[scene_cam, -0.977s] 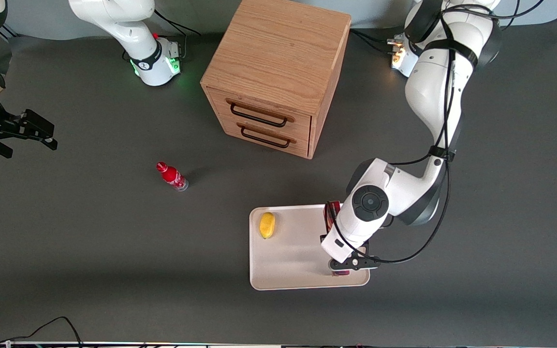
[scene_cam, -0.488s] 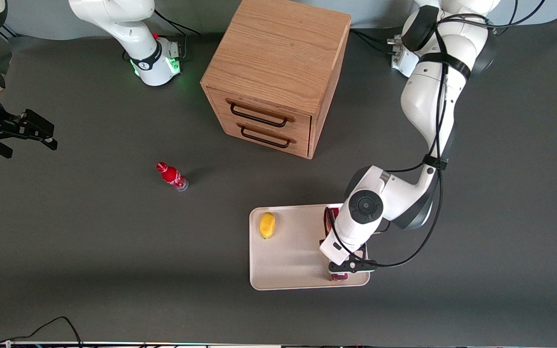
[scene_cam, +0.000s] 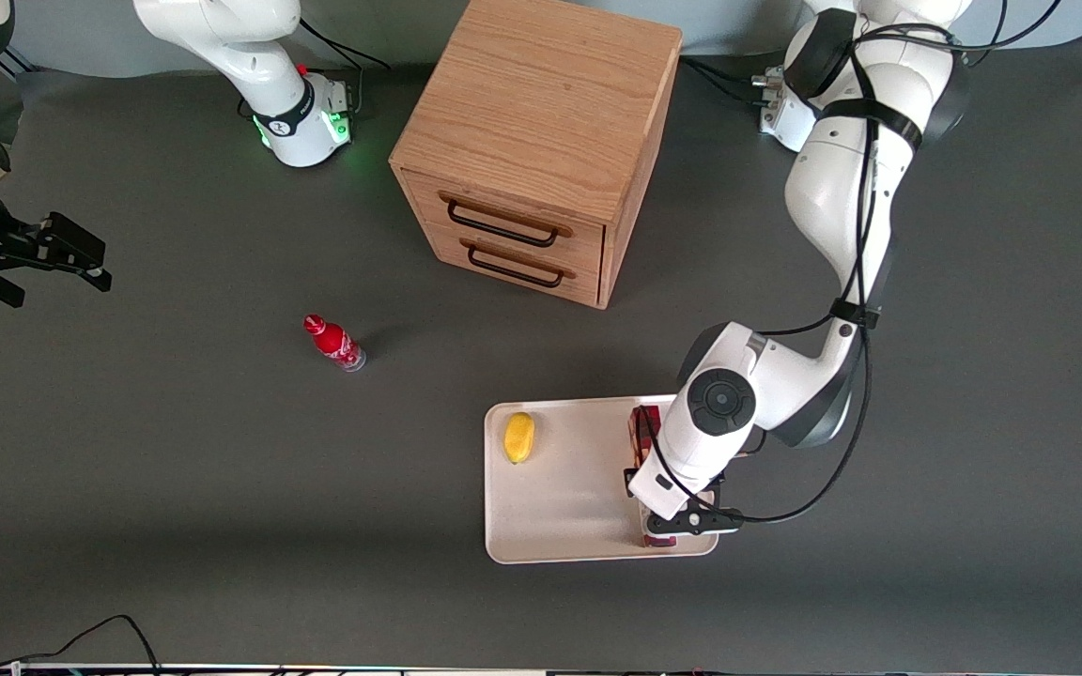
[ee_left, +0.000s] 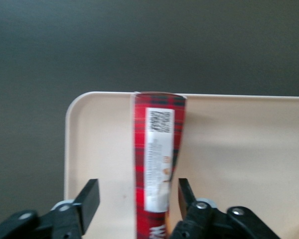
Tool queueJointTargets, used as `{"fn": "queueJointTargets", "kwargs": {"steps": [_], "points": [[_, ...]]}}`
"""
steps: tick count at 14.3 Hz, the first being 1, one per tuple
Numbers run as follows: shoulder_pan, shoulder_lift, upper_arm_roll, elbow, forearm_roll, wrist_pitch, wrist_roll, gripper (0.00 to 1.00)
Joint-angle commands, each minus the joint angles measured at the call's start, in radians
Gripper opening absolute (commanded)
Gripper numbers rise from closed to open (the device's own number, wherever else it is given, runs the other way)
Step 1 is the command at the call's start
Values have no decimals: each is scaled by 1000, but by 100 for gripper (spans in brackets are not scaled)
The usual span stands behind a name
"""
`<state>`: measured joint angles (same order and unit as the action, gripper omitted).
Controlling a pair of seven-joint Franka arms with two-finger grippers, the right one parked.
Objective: Place red cookie box on tray
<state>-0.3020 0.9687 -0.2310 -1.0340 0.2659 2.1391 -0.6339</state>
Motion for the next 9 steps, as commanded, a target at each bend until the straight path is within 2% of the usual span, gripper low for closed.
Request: {"fn": "queueJointTargets", "kwargs": {"steps": [1,4,7,9], "points": [[41,-138,-5,-32,10,-177,17,100],[118,-243,-14,-32,-68,-313,127,100],[219,-375,-14,-63,-161,-473,333,100],[280,-451,-14,-86,-175,-554,452,100]]}}
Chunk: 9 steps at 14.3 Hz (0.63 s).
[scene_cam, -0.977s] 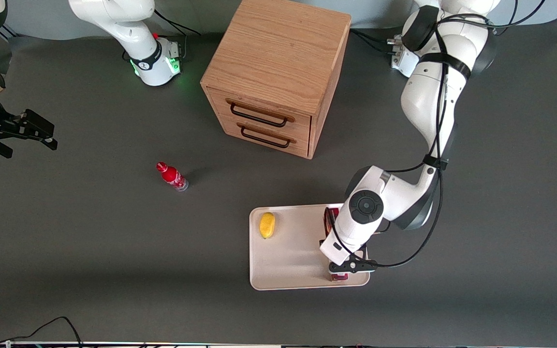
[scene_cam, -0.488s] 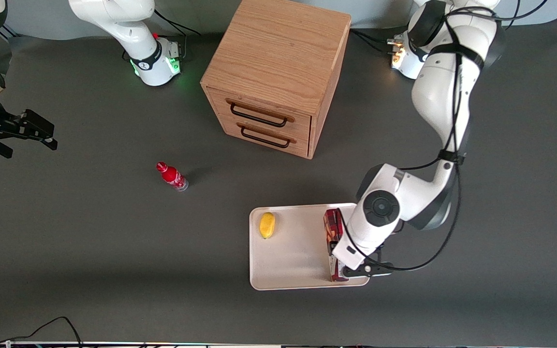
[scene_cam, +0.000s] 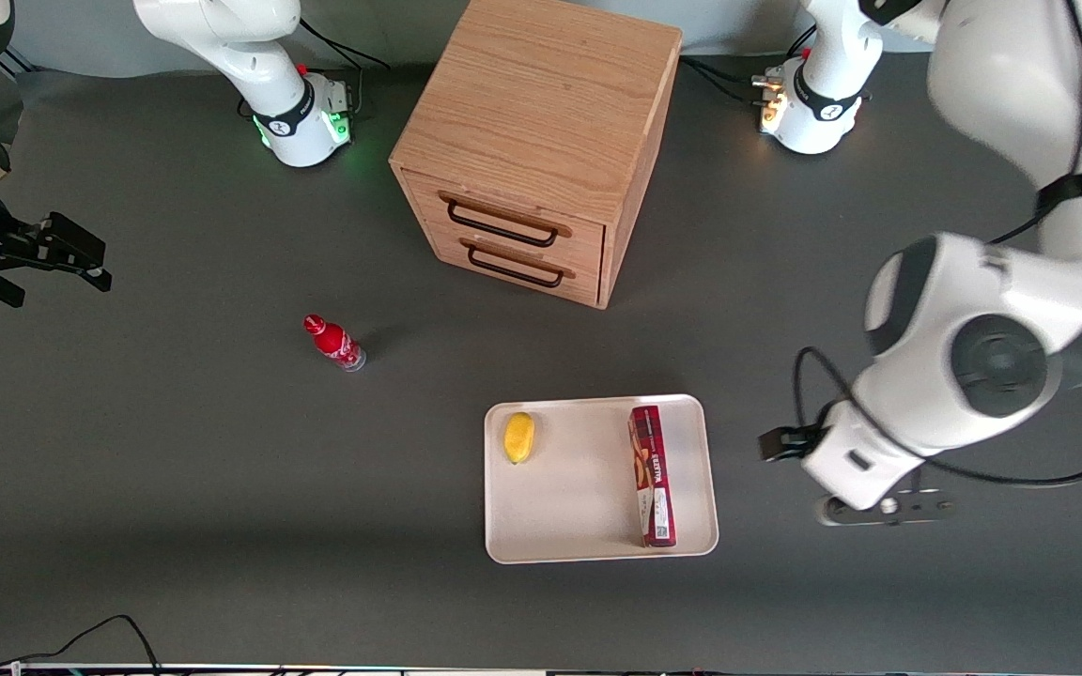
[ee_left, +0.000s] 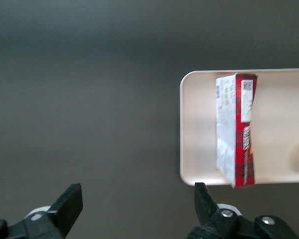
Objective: Place red cookie box on tray
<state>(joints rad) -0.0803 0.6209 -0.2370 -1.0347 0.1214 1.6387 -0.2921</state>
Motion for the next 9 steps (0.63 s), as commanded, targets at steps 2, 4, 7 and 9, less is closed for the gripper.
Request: {"fn": "queueJointTargets", "kwargs": {"steps": [2,4,7,9], "points": [[114,-173,-8,-117,-37,-115,213,100],[167,-258,-7,-184,-68,-140,295,100],[220,-457,-5,-380,-85,-126,372,100],[225,-571,-4,-483,-89,-115,376,100]]}}
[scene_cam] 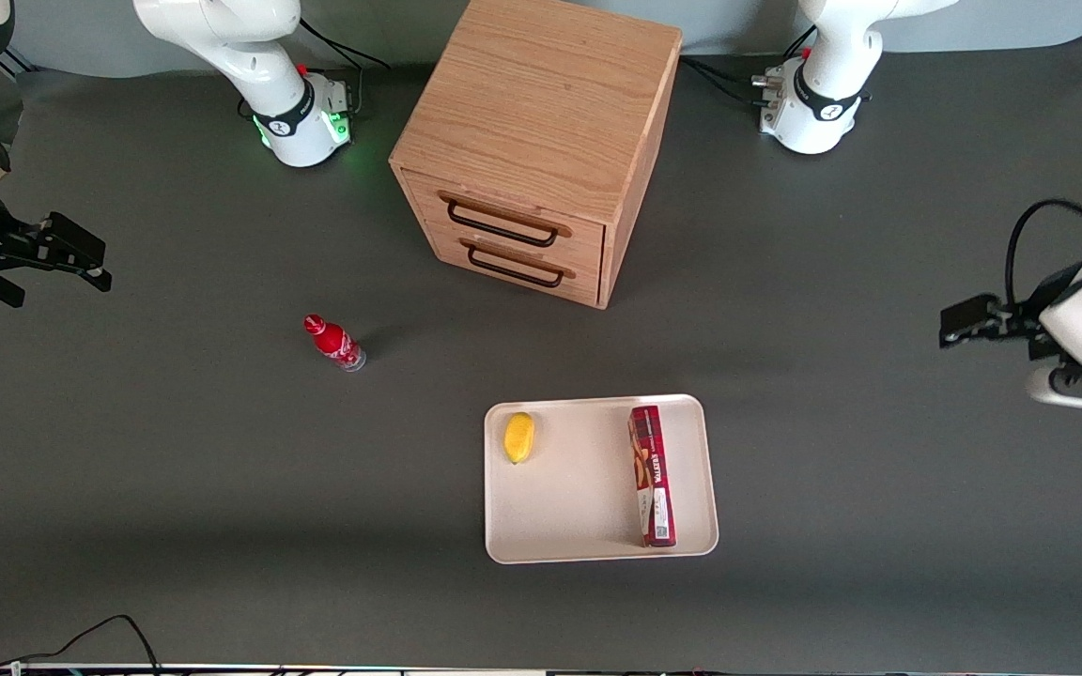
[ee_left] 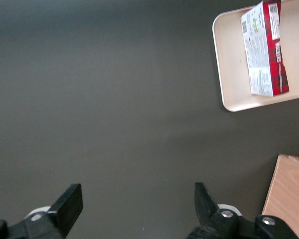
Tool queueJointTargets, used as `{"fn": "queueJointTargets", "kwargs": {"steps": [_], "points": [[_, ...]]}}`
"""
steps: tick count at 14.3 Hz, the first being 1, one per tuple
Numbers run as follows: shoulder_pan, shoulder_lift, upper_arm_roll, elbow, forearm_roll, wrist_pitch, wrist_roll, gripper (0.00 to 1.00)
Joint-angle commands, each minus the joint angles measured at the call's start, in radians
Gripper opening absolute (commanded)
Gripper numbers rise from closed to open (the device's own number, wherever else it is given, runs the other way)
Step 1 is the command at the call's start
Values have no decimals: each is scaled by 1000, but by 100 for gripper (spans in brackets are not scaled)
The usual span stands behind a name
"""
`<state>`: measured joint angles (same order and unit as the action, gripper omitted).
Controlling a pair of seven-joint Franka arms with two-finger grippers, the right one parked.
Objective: Place red cookie box on tray
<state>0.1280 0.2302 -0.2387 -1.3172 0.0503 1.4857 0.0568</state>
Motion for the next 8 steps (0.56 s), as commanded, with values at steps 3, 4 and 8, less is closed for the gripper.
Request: {"fn": "queueJointTargets", "kwargs": {"steps": [3,4,8], "points": [[9,-235,-2,-232,-18,24,29,100],[4,-242,-4,-232,-18,22,29,100],[2,-245,-5,-229,-18,13,35,100]]}}
